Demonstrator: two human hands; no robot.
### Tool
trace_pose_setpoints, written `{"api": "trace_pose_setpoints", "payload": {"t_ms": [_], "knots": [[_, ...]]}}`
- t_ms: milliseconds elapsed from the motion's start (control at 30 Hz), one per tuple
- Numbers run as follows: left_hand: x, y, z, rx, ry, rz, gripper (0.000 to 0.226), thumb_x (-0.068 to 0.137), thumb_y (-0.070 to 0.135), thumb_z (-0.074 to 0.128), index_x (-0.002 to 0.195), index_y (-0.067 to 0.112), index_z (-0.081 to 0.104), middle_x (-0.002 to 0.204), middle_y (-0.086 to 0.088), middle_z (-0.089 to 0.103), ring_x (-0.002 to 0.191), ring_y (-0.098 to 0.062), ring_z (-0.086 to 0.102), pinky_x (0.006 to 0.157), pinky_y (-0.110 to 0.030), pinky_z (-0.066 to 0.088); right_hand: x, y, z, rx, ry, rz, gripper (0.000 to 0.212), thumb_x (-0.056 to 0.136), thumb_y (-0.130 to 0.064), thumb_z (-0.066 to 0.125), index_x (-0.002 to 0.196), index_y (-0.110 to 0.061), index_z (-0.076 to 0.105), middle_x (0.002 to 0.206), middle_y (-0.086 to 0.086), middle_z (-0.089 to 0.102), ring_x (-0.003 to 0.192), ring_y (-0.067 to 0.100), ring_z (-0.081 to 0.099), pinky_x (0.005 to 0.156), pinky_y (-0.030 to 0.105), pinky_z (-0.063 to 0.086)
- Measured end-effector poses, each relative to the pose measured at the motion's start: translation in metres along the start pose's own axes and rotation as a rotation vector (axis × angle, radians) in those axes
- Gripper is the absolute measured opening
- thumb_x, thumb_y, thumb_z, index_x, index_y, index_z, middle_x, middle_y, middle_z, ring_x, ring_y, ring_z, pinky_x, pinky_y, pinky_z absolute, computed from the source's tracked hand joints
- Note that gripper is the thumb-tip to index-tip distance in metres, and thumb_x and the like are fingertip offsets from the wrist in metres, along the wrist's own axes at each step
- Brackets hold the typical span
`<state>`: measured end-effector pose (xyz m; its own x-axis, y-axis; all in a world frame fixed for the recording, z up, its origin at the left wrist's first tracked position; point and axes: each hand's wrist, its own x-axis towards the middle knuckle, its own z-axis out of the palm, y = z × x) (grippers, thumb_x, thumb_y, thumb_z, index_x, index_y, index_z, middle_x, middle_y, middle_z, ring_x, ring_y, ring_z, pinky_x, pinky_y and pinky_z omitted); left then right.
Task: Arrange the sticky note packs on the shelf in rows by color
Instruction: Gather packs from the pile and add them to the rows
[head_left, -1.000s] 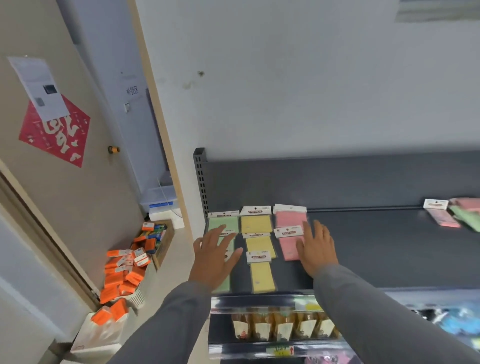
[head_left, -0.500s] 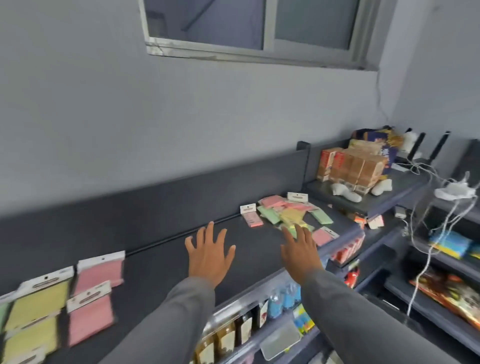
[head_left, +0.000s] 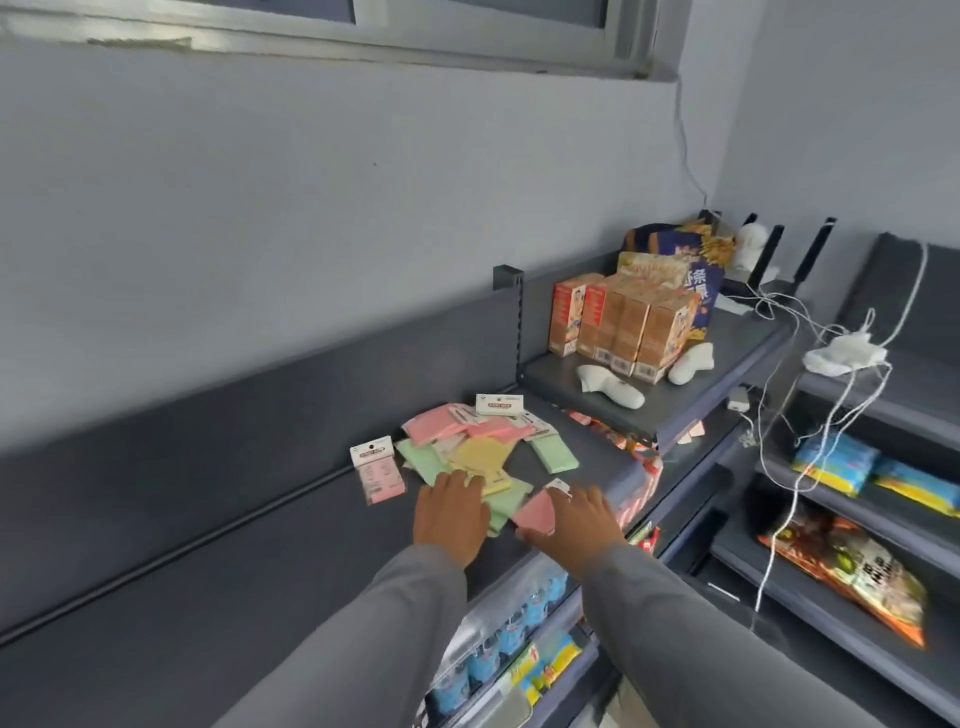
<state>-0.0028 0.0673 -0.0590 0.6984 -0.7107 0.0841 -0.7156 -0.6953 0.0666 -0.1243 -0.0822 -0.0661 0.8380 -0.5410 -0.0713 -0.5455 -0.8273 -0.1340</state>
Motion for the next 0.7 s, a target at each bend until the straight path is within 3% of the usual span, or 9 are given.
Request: {"api": "trace_pose_setpoints", "payload": {"t_ms": [67, 167, 233, 333, 433, 500, 600, 700], "knots": [[0.021, -0.001, 0.0, 0.01, -0.031, 0.0, 0.039, 0.099, 0.042, 0.045, 0.134, 0.025, 0.051, 0.136, -0.001, 0.054, 0.126, -0.025, 0.047, 0.098, -0.042, 0.04, 0.01, -0.002, -0.004, -0.041, -0.046, -0.01, 0.092, 0.074, -0.082, 0.052, 0.141, -0.019, 0.045, 0.139, 0.007, 0.052, 0.131, 0.033, 0.038, 0.112, 0.042, 0.029], [0.045, 0.002, -0.002, 0.082, -0.074, 0.005, 0.04, 0.095, 0.046, 0.053, 0.127, 0.022, 0.051, 0.125, -0.005, 0.057, 0.118, -0.028, 0.051, 0.092, -0.042, 0.041, 0.027, -0.004, -0.019, -0.024, -0.151, -0.025, 0.085, 0.073, -0.067, 0.069, 0.139, -0.019, 0.045, 0.138, 0.01, 0.052, 0.128, 0.033, 0.045, 0.104, 0.043, 0.043], [0.054, 0.002, -0.004, 0.127, -0.089, 0.039, 0.04, 0.096, 0.039, 0.057, 0.129, 0.019, 0.048, 0.122, -0.006, 0.058, 0.114, -0.028, 0.055, 0.087, -0.039, 0.042, 0.032, -0.005, -0.023, -0.029, -0.17, -0.072, 0.083, 0.074, -0.054, 0.076, 0.141, -0.021, 0.041, 0.139, 0.012, 0.051, 0.127, 0.035, 0.048, 0.1, 0.045, 0.047], [0.06, 0.005, -0.004, 0.205, -0.099, 0.138, 0.041, 0.097, 0.021, 0.055, 0.135, 0.017, 0.042, 0.123, -0.01, 0.058, 0.107, -0.031, 0.061, 0.077, -0.039, 0.046, 0.031, -0.002, -0.025, -0.036, -0.198, -0.139, 0.096, 0.071, -0.05, 0.079, 0.149, -0.035, 0.024, 0.147, 0.013, 0.032, 0.136, 0.04, 0.033, 0.101, 0.053, 0.047], [0.063, 0.003, -0.003, 0.263, -0.062, 0.174, 0.055, 0.093, 0.006, 0.053, 0.143, 0.019, 0.032, 0.14, -0.013, 0.043, 0.106, -0.034, 0.063, 0.074, -0.039, 0.044, 0.034, 0.007, -0.03, -0.033, -0.066, -0.222, 0.081, 0.07, -0.044, 0.08, 0.137, -0.04, 0.035, 0.138, 0.009, 0.028, 0.128, 0.037, 0.03, 0.09, 0.051, 0.053], [0.061, 0.003, -0.004, 0.322, -0.039, 0.129, 0.055, 0.093, 0.006, 0.052, 0.142, 0.021, 0.033, 0.147, -0.014, 0.037, 0.115, -0.034, 0.057, 0.085, -0.041, 0.045, 0.033, 0.017, -0.034, -0.04, 0.061, -0.266, 0.071, 0.07, -0.041, 0.076, 0.131, -0.033, 0.042, 0.134, 0.006, 0.029, 0.124, 0.034, 0.031, 0.09, 0.048, 0.051], [0.049, 0.007, -0.006, 0.393, -0.031, 0.065, 0.043, 0.093, 0.012, 0.049, 0.135, 0.019, 0.045, 0.14, -0.011, 0.045, 0.123, -0.033, 0.049, 0.095, -0.045, 0.039, 0.032, 0.033, -0.032, -0.074, 0.21, -0.344, 0.07, 0.07, -0.044, 0.07, 0.132, -0.034, 0.041, 0.138, 0.001, 0.033, 0.126, 0.035, 0.032, 0.101, 0.05, 0.041], [0.032, 0.01, -0.011, 0.356, 0.048, 0.021, 0.039, 0.09, 0.011, 0.046, 0.127, 0.018, 0.054, 0.129, -0.008, 0.052, 0.12, -0.032, 0.047, 0.092, -0.044, 0.038, 0.029, 0.043, -0.027, 0.074, 0.222, -0.344, 0.064, 0.079, -0.041, 0.066, 0.135, -0.038, 0.036, 0.146, -0.005, 0.026, 0.119, 0.034, 0.039, 0.09, 0.046, 0.049]]}}
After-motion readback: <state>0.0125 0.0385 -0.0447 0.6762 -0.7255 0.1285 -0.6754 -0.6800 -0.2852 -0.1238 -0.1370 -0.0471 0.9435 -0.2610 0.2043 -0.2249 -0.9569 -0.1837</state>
